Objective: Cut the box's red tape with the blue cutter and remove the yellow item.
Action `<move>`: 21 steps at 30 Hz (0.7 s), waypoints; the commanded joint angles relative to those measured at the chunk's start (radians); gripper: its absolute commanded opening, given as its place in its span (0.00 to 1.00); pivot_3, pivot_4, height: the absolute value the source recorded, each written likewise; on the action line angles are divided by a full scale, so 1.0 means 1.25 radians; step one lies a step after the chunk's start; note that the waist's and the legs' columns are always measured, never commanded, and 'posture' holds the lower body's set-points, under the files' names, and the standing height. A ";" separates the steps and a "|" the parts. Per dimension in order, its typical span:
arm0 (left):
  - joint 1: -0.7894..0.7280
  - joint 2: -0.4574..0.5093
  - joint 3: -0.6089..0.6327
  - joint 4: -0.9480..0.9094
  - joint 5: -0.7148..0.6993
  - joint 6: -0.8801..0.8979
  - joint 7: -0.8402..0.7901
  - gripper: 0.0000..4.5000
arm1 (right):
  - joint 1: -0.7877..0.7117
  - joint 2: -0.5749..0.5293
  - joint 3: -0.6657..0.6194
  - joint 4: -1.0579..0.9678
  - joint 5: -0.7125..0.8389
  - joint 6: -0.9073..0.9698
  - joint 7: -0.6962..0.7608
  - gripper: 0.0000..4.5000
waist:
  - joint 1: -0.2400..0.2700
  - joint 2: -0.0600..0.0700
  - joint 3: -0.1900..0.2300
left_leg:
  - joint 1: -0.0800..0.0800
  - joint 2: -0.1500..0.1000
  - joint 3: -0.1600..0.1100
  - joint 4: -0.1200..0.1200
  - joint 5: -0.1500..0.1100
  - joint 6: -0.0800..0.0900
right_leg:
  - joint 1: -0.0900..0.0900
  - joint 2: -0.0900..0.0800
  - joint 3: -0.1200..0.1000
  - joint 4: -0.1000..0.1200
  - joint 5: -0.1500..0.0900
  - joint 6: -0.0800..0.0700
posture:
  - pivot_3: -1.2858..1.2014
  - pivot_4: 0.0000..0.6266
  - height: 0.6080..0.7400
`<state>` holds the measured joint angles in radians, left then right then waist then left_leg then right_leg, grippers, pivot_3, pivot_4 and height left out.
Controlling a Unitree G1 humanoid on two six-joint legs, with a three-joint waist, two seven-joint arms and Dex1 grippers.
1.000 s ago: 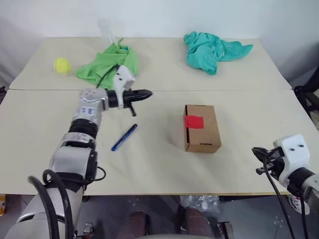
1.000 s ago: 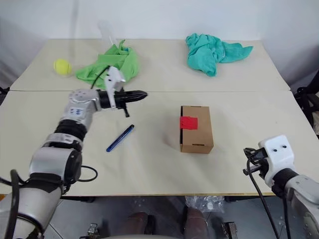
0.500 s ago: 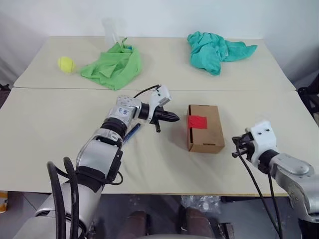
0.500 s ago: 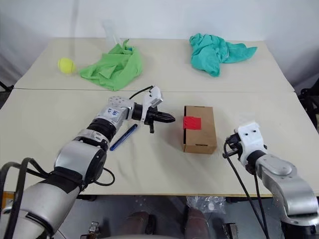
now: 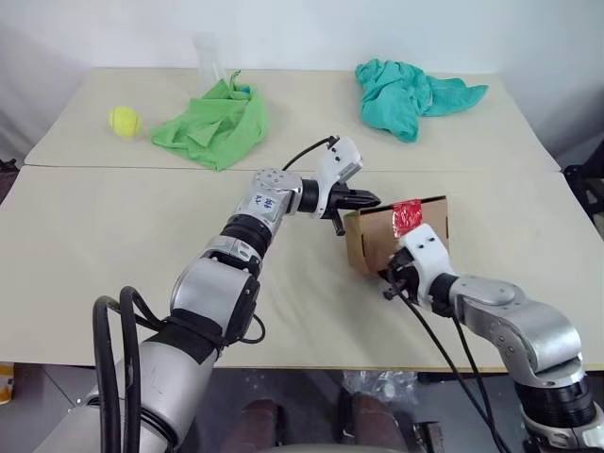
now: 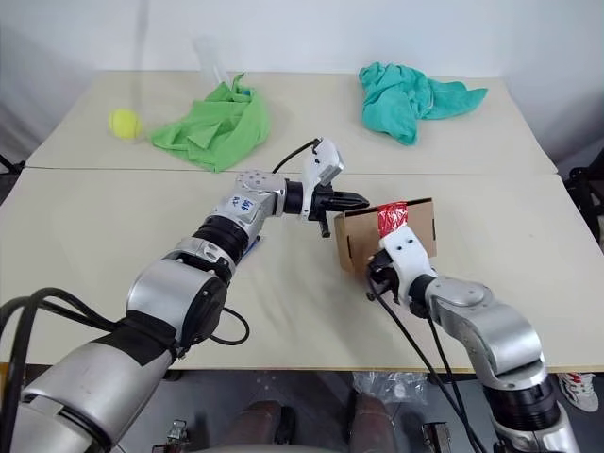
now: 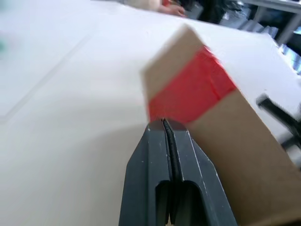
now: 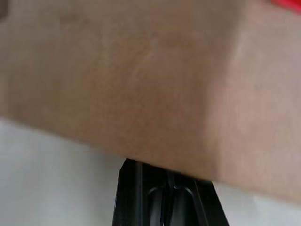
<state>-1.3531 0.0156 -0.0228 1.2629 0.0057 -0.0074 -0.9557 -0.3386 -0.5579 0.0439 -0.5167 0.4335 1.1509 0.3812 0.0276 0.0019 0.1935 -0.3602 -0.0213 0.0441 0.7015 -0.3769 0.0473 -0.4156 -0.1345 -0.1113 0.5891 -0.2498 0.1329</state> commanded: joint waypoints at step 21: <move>-0.052 0.228 0.008 -0.019 0.028 0.093 -0.093 0.00 | -0.028 -0.327 -0.210 -0.001 0.007 -0.028 0.133 0.00 | 0.001 0.000 0.000 | -0.012 -0.004 0.000 0.010 0.000 0.000 | -0.008 0.000 -0.001 0.004 0.002 0.001 | 0.52 0.24 1.00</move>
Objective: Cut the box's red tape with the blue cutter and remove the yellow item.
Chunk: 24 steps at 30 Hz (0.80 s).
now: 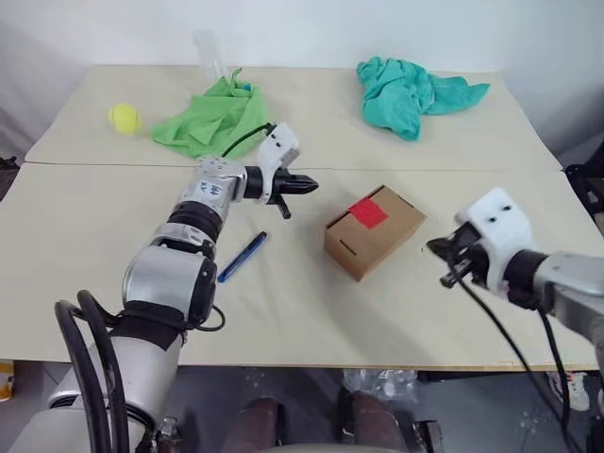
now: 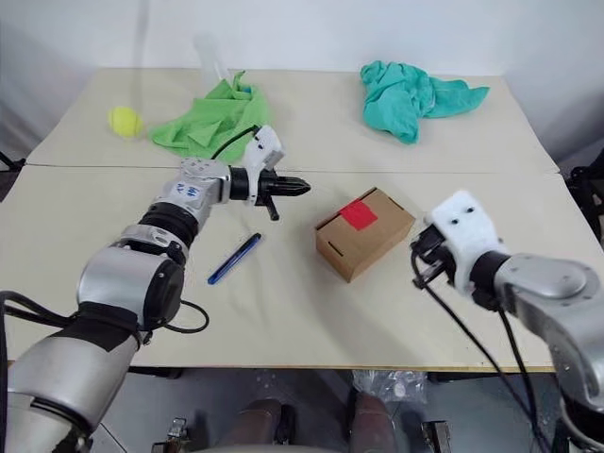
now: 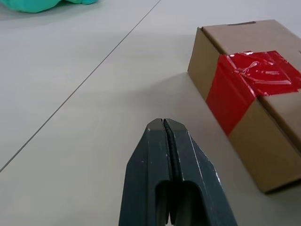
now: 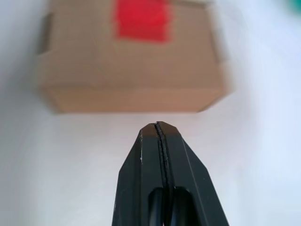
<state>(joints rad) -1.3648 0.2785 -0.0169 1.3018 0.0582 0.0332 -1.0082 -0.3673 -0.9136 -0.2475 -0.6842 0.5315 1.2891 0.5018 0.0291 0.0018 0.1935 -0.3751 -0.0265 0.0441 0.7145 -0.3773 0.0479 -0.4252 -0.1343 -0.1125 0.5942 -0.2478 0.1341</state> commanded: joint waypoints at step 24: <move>0.263 0.203 -0.270 -0.943 -0.187 0.981 -0.275 0.00 | -0.563 0.245 0.270 1.324 -0.351 -0.716 0.299 0.00 | -0.048 0.003 0.002 | 0.000 0.005 0.000 0.001 0.000 0.001 | -0.001 0.000 0.004 0.001 0.001 0.001 | 0.52 0.24 1.00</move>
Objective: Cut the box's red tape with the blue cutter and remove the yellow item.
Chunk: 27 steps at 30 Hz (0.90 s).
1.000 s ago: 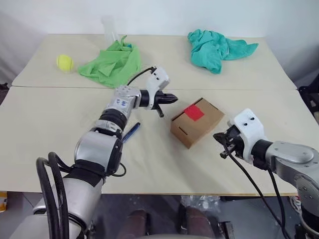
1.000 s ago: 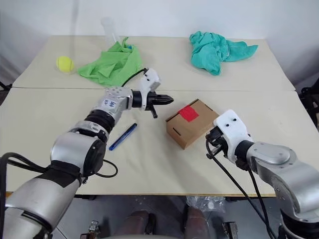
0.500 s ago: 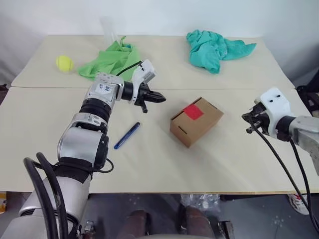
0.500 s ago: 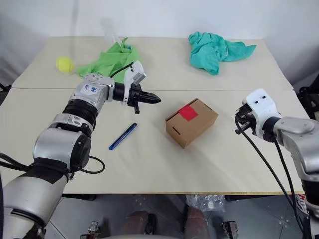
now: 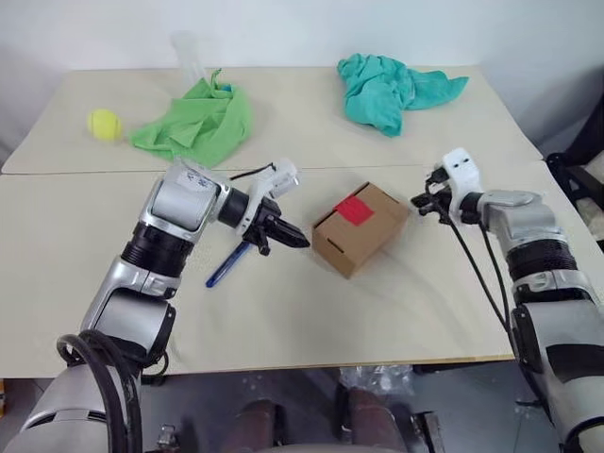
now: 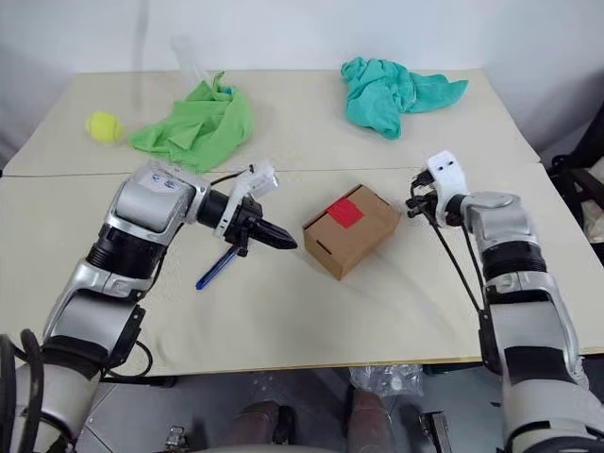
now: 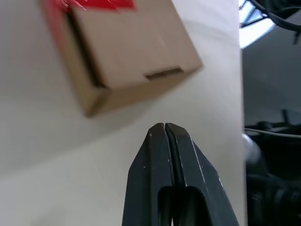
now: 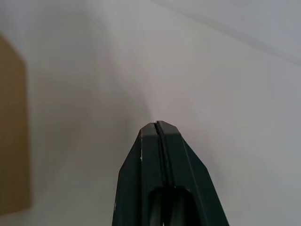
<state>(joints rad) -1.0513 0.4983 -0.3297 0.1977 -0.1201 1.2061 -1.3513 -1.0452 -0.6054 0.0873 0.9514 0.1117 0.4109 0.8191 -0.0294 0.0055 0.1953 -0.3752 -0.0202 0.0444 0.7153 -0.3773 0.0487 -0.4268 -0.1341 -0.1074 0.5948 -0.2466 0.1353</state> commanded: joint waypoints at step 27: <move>-0.045 -0.183 -0.020 0.268 -0.022 -0.293 0.221 0.00 | 0.388 -0.167 -0.069 -1.001 0.179 0.660 0.132 0.00 | 0.037 0.002 0.000 | 0.001 -0.001 0.001 0.006 0.001 -0.002 | 0.000 -0.001 0.002 0.007 0.001 -0.002 | 0.52 0.24 1.00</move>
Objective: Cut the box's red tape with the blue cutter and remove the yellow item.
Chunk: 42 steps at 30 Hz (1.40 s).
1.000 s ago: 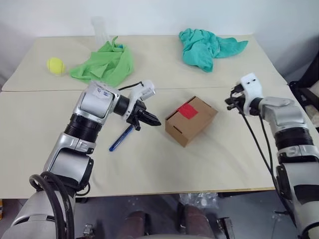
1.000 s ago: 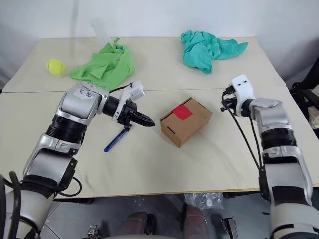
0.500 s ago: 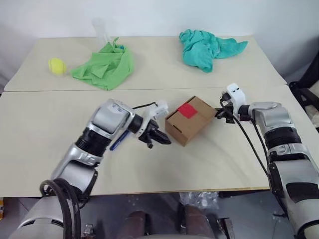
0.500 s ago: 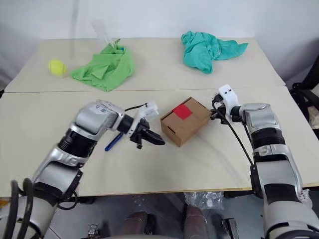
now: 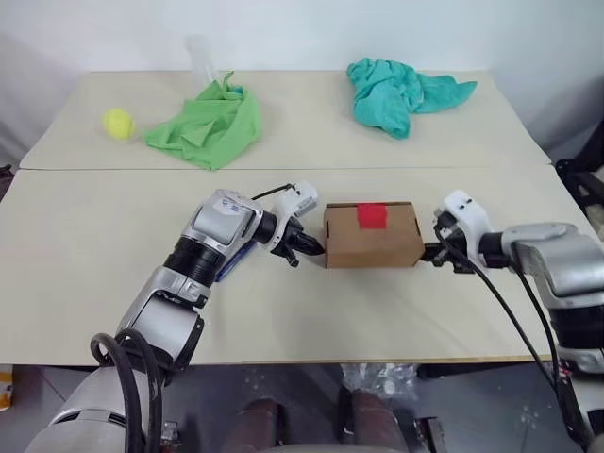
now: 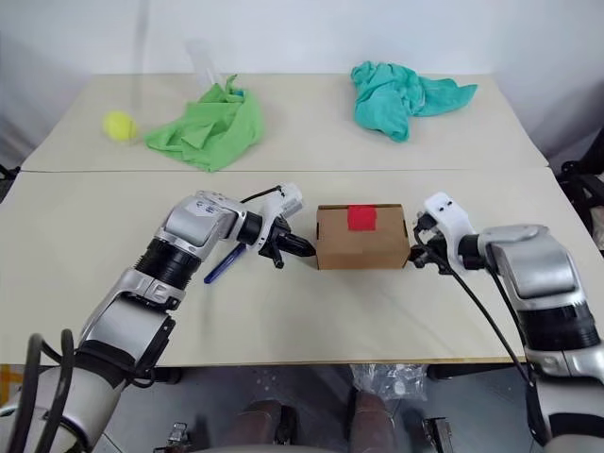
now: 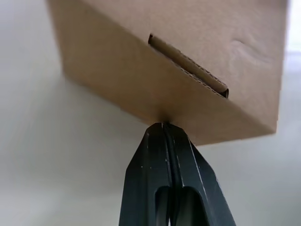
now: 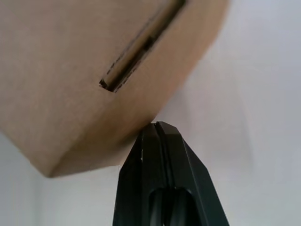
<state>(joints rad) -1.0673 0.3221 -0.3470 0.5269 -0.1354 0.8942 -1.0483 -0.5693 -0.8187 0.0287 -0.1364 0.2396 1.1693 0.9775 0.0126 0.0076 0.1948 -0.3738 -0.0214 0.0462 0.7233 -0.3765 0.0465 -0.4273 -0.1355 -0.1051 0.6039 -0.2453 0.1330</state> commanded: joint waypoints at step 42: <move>-0.123 -0.109 -0.010 0.239 0.150 -0.386 -0.130 0.00 | 0.362 -0.051 -0.323 -0.557 0.301 0.356 -0.313 0.00 | 0.015 0.000 0.000 | -0.001 -0.001 0.000 0.000 -0.001 0.004 | 0.000 -0.001 0.000 -0.002 0.001 0.000 | 0.52 0.24 1.00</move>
<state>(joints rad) -1.1937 0.1748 -0.3719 0.8397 0.0497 0.4496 -1.1974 -0.1379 -0.8565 -0.3245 -0.8182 0.6088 1.6103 0.5797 0.0315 0.0071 0.1949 -0.3752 -0.0226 0.0464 0.7239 -0.3779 0.0510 -0.4274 -0.1368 -0.1045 0.6017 -0.2439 0.1332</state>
